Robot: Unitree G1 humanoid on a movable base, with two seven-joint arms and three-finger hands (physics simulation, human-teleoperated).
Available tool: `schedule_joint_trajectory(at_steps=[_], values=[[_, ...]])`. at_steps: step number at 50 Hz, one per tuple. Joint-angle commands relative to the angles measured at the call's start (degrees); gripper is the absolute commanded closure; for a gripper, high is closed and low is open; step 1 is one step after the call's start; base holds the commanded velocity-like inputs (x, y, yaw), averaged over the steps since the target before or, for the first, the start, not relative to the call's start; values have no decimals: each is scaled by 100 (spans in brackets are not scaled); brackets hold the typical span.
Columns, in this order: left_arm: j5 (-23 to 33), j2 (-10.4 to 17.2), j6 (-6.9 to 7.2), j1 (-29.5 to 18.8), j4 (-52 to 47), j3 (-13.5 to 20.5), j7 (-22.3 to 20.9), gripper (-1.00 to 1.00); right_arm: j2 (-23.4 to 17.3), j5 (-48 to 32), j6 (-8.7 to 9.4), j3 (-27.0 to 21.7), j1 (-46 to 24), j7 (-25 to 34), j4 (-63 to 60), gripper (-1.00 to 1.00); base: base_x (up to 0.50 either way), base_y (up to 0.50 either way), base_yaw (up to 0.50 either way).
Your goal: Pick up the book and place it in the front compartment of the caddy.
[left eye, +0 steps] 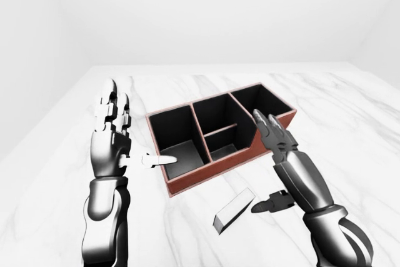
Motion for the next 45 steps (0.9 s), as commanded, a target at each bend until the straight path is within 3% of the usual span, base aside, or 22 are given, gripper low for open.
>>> schedule_joint_trajectory(at_steps=[1, 22, 45], values=[[-19, 13, 0, -25, 11, 28, 2, -100, -31, -131, -277, 75, 206, -202, 244, -100, 0, 0, 0], [-49, 44, 0, -81, 17, 80, 22, -100, -69, -352, -898, 23, 338, -460, 735, -100, 0, 0, 0], [-51, 78, 0, -111, 43, 126, -3, -100, -160, -655, -898, 299, 503, -691, 982, -100, 0, 0, 0]])
